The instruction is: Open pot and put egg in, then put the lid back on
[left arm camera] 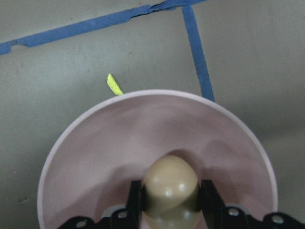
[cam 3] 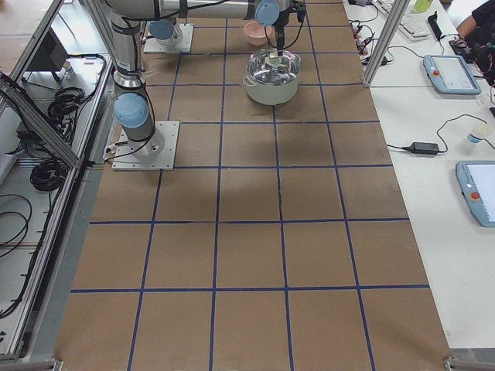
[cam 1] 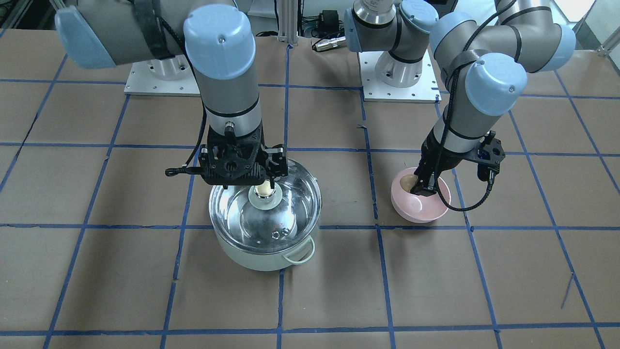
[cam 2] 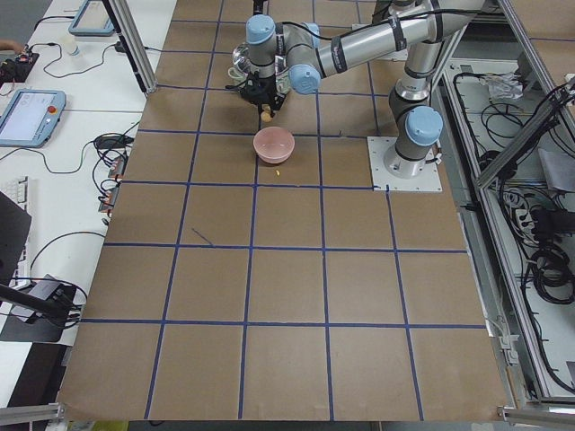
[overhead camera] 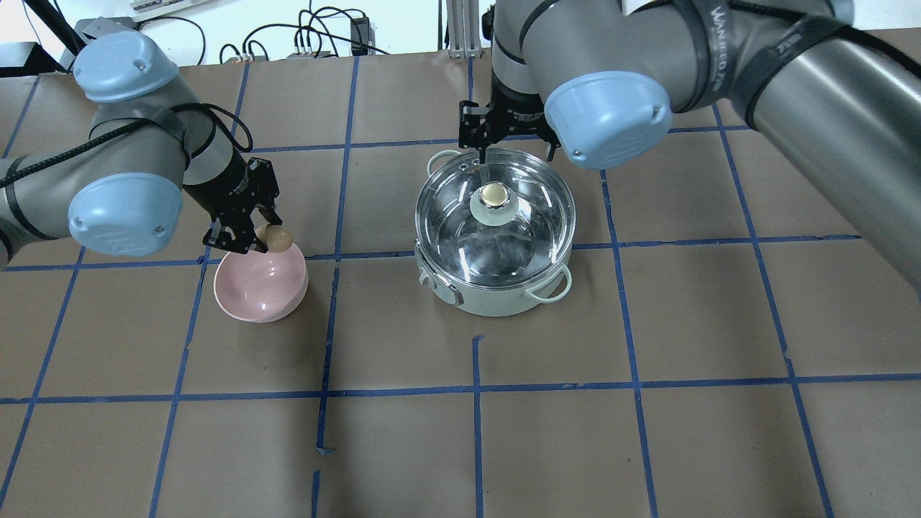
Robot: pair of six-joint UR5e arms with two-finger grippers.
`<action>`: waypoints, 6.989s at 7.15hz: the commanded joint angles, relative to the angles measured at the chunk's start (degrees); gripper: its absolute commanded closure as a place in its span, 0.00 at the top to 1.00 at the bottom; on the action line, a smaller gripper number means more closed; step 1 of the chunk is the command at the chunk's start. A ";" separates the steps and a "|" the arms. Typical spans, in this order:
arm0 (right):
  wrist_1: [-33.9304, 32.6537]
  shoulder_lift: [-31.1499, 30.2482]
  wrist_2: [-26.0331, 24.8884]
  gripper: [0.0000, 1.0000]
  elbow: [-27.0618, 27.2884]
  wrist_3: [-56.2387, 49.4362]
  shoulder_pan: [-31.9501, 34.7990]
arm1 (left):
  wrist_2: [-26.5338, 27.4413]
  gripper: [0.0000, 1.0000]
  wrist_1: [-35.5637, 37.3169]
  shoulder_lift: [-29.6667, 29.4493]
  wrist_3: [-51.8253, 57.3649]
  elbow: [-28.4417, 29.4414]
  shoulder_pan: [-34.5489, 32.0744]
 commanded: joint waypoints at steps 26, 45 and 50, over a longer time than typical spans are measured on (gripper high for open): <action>12.89 -9.40 -0.75 0.09 -2.64 -11.00 -13.72 | -2.49 0.09 12.40 -10.32 29.34 10.20 -26.56; 12.54 -9.66 -0.23 0.10 -1.94 -10.31 -13.20 | 0.33 0.99 -19.73 7.85 54.08 14.06 -8.85; 2.29 -1.33 3.44 0.10 -2.03 1.47 -2.32 | 3.41 1.00 -28.30 11.03 65.03 18.21 -4.86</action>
